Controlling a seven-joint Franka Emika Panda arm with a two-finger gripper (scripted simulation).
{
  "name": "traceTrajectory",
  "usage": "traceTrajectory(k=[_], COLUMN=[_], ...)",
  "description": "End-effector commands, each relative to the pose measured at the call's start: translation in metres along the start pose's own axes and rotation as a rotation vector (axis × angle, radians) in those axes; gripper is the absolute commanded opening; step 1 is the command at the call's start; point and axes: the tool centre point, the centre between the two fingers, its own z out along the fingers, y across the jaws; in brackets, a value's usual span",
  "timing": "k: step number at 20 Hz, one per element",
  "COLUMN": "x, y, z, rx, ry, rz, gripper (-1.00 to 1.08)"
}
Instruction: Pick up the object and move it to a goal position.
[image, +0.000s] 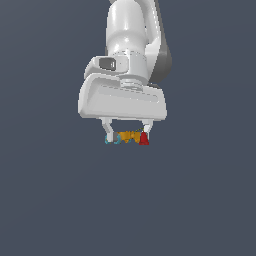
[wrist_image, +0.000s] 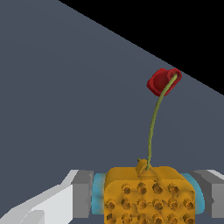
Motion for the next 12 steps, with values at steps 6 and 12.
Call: traceTrajectory(k=[6,12], x=[0.056,0.071], y=[0.033,0.041], z=[-0.053,-0.072], rx=[-0.092,-0.118], ry=[0.167,0.218], rz=[-0.008,-0.009], gripper=[-1.0,-1.0])
